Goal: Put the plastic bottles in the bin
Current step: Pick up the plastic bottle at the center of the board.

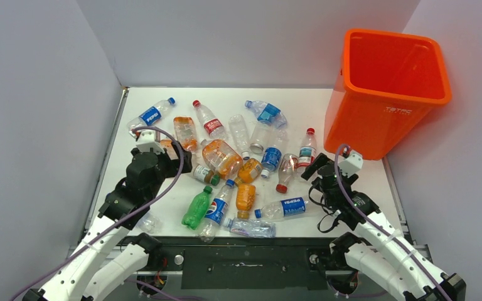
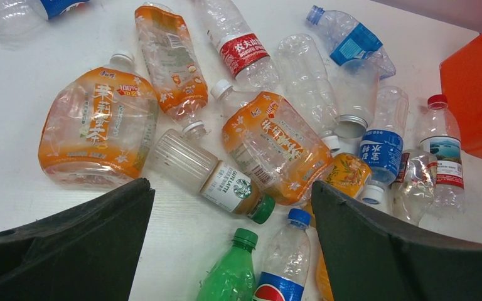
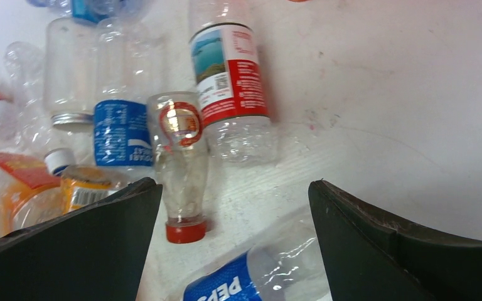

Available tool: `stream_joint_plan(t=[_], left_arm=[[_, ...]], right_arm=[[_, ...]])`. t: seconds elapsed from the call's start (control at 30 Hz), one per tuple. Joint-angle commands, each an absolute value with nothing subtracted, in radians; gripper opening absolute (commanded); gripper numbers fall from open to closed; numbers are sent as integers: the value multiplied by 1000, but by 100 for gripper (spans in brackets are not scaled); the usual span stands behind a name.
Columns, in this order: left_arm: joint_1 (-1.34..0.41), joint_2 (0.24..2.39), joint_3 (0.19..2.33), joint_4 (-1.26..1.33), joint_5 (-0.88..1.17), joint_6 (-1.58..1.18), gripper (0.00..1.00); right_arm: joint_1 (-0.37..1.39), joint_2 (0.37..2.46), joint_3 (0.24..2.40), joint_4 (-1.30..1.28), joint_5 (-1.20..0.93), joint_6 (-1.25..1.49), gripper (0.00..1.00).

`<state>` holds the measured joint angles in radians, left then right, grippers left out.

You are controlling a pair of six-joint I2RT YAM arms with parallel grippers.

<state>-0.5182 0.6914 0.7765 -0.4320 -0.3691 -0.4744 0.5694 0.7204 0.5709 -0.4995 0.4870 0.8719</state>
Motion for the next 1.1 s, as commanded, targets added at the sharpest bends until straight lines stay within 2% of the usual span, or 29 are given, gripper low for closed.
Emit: stream_joint_plan(t=[0.0,0.2,0.37,0.53,0.73,0.8,0.87,1.07], left_arm=[[-525,685,779,-389,-345,-457,96],[-525,690,778,-379,-299,-457,96],[-562,738,787,-381,-140,-397,96],[-762,973,907,-558,-269,-371,97],[-910,1189,1030,-540,-213,-409,99],[-931,1274,1057,-519,-187,-420,100],[-953,1357,1071,-498,-166,-428,94],[-969,1515,1074,-448,-170,-442,91]], right_arm=[[507,695,539,-567,450,999,90],[506,694,515,-606,426,1065,90],[508,662,467,-556,337,1026,90],[509,647,430,-484,270,984,90],[512,656,441,-433,253,922,90],[514,660,443,-424,249,912,90],[515,660,441,-415,238,900,90],[516,665,448,-393,208,864,90]])
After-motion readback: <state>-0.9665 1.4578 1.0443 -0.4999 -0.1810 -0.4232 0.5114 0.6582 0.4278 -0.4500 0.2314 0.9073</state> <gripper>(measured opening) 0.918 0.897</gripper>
